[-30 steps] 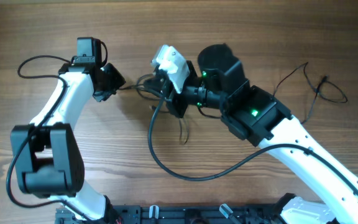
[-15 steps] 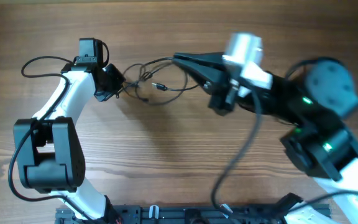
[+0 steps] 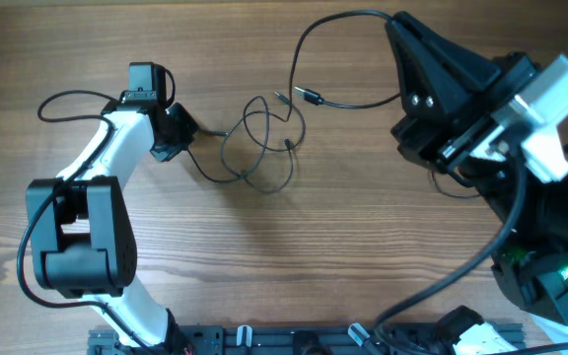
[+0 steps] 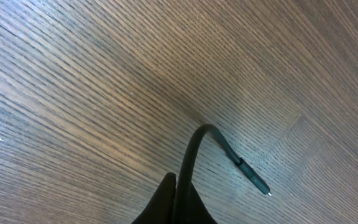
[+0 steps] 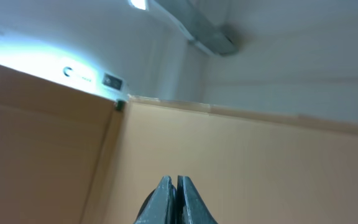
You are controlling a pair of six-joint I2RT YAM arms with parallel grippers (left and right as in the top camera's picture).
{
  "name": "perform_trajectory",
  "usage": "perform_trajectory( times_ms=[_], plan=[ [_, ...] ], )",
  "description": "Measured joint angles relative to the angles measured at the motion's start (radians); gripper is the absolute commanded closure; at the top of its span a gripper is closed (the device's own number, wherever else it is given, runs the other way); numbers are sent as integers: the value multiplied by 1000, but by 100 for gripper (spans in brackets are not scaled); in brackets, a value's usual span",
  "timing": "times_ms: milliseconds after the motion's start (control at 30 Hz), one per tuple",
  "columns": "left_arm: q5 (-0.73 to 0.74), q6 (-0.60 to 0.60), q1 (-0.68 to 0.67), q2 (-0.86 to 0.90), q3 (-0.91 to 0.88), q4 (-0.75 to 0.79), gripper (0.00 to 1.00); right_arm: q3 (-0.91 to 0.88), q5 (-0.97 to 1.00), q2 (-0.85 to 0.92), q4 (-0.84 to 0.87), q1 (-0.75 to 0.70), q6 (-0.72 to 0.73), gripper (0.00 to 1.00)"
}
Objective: Untangle cables
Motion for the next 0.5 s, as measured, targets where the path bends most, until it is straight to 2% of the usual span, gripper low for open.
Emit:
perform_trajectory(
  times_ms=[100,267,500],
  plan=[
    [-34,-3,0,0,0,-2,96,6,72,0,-105,-8,-5,96],
    [-176,-83,7,0,0,-48,96,11,176,0,-309,-72,-4,96],
    [-247,-143,129,0,0,-102,96,20,216,13,-723,-200,68,96]
  ],
)
